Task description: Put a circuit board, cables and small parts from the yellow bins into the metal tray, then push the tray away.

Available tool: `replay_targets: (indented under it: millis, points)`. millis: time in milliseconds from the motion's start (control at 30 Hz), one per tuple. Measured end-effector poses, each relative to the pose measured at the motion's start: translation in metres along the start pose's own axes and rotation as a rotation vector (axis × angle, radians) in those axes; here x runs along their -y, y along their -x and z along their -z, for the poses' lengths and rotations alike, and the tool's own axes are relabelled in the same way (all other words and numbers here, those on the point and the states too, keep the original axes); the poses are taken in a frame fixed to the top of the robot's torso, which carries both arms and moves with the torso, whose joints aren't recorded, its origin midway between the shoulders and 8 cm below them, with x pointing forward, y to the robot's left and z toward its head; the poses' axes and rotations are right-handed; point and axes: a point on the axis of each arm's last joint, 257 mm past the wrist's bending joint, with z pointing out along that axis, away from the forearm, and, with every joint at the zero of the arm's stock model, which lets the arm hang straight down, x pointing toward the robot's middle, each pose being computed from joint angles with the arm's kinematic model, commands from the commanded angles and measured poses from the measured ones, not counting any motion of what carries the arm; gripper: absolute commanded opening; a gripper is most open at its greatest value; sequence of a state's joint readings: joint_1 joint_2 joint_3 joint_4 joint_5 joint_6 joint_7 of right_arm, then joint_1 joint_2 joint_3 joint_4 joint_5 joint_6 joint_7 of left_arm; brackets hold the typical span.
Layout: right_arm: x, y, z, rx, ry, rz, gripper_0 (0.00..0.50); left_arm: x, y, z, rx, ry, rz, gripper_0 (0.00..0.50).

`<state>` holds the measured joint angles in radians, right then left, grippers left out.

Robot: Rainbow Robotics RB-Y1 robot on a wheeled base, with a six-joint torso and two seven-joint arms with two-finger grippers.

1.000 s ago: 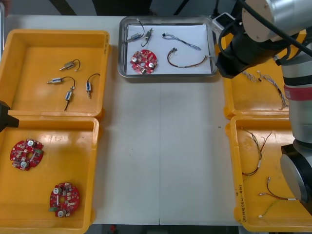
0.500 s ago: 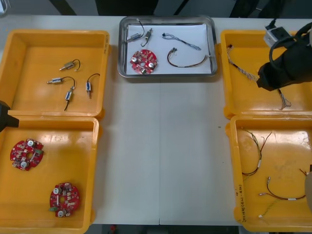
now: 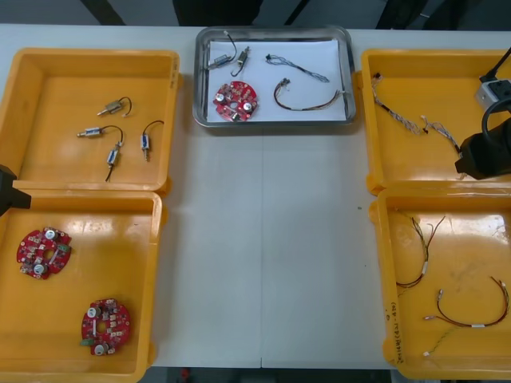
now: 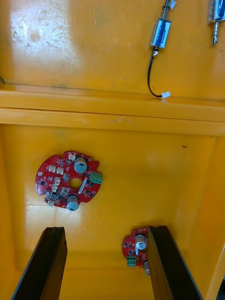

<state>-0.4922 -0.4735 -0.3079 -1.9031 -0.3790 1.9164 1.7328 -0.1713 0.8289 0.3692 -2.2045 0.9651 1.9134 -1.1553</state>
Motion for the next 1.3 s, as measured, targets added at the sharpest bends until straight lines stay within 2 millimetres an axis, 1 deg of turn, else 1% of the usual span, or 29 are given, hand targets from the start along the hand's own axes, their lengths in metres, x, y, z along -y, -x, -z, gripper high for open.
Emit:
replay_targets:
  millis: [200,533,600,667,967,1167,1300]
  points:
    - [0.006,-0.011,0.002,0.007,0.005,-0.02,0.5,0.0,0.0,0.0,0.0,0.0,0.0,0.5]
    - [0.016,-0.016,0.01,0.035,0.014,-0.06,0.5,0.0,0.0,0.0,0.0,0.0,0.0,0.5]
    - [0.016,-0.017,0.011,0.041,0.015,-0.057,0.434,0.0,0.0,0.0,0.0,0.0,0.0,0.5]
    - [0.015,-0.017,0.014,0.052,0.011,-0.052,0.398,0.0,0.0,0.0,0.0,0.0,0.0,0.5]
    - [0.015,-0.017,0.033,0.116,-0.007,-0.029,0.396,0.0,0.0,0.0,0.0,0.0,0.0,0.5]
    - [0.018,-0.016,0.042,0.145,-0.003,-0.04,0.396,0.0,0.0,0.0,0.0,0.0,0.0,0.5]
    - [0.02,-0.015,0.052,0.176,-0.012,-0.038,0.395,0.0,0.0,0.0,0.0,0.0,0.0,0.5]
